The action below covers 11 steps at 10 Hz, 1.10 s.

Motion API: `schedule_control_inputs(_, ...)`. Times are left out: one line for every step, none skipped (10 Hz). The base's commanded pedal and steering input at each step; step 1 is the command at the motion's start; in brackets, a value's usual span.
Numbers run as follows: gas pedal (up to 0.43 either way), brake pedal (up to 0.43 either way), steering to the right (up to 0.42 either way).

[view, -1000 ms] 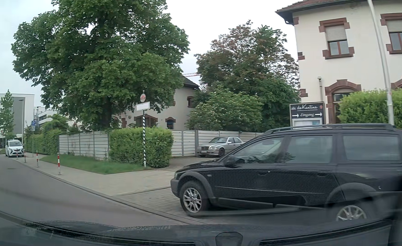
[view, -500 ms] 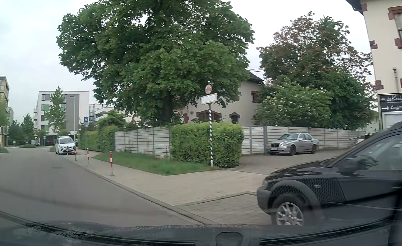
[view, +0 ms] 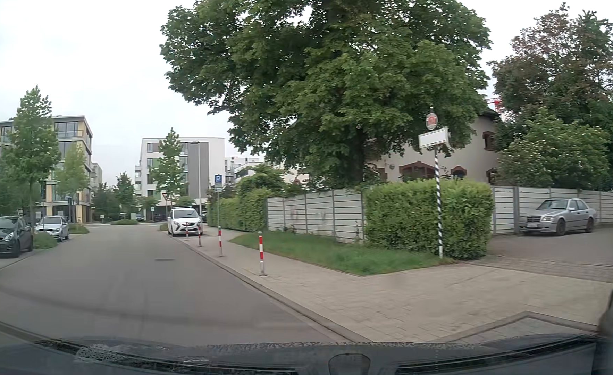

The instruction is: Follow the waypoints while adhering to traffic rules and regulations

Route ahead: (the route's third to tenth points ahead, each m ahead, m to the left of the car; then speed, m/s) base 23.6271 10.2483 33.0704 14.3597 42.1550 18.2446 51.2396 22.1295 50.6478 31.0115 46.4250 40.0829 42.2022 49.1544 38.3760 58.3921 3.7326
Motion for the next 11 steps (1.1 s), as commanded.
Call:
schedule_control_inputs(0.177,0.000,-0.430)
schedule_control_inputs(0.177,0.000,-0.403)
schedule_control_inputs(0.177,0.000,-0.368)
schedule_control_inputs(0.177,0.000,-0.345)
schedule_control_inputs(0.177,0.000,-0.316)
schedule_control_inputs(0.177,0.000,-0.293)
schedule_control_inputs(0.177,0.000,-0.265)
schedule_control_inputs(0.177,0.000,-0.232)
schedule_control_inputs(0.177,0.000,-0.204)
schedule_control_inputs(0.177,0.000,-0.181)
schedule_control_inputs(0.177,0.000,-0.159)
